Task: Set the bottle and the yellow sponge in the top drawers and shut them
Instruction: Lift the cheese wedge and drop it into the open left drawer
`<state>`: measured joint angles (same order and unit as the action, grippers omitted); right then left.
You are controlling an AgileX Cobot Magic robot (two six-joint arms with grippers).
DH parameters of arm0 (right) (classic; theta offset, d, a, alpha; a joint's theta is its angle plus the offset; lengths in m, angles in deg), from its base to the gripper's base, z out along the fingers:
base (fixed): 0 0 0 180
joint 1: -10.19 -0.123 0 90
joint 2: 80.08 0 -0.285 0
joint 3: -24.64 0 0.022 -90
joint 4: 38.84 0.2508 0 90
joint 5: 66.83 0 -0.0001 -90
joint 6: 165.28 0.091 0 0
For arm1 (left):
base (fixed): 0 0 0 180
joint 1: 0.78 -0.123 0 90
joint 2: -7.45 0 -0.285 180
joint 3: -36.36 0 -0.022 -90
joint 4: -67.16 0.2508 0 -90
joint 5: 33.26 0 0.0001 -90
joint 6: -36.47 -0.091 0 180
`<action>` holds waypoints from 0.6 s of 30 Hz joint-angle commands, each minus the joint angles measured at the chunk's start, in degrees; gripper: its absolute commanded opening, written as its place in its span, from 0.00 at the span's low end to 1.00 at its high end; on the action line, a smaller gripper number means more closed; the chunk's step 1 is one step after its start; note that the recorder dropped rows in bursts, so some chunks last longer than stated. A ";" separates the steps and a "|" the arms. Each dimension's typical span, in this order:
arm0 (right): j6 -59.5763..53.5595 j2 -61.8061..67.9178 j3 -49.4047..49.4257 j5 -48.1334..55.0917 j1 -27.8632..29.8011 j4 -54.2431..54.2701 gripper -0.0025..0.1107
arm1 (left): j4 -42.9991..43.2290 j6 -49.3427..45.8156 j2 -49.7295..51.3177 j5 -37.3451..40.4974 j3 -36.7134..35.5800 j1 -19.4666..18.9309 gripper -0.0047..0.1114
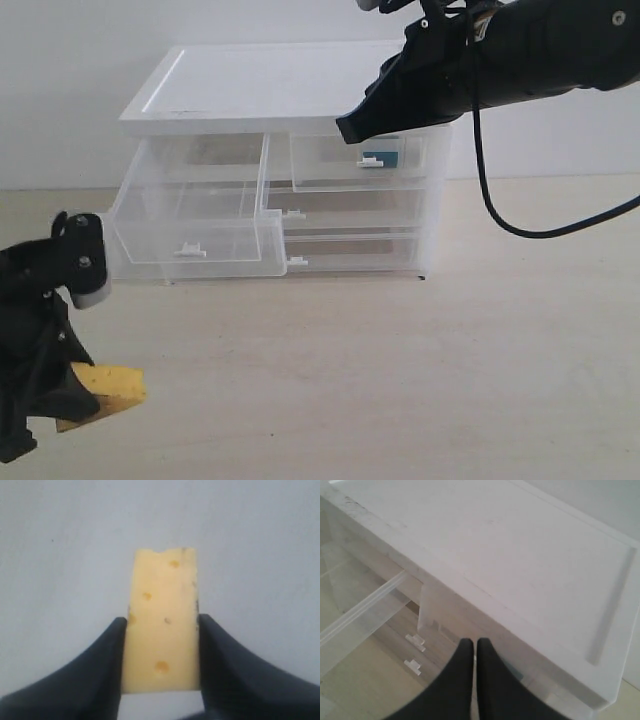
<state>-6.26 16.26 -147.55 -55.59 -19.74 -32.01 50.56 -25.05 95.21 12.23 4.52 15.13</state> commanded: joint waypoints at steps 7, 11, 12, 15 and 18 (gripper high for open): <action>-0.39 0.02 0.15 -1.28 0.18 0.05 0.02 | -8.50 15.29 -10.60 -12.75 12.62 0.16 0.08; -0.39 0.02 0.15 -1.40 0.18 0.05 0.02 | -8.50 12.25 0.20 -12.12 20.45 0.16 0.08; -0.39 0.02 0.15 -1.40 0.18 0.05 0.02 | -8.50 11.98 2.35 -12.12 22.30 0.16 0.08; -0.39 0.13 0.15 -1.40 0.18 0.05 0.02 | -7.04 11.54 8.68 -11.35 27.10 0.16 0.08; -0.39 0.13 0.15 -1.19 0.18 0.05 0.02 | -3.03 10.97 14.38 -6.68 31.97 0.16 0.08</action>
<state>-6.26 16.26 -147.55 -55.97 -19.74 -32.01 44.75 -13.30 105.45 2.34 32.60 15.13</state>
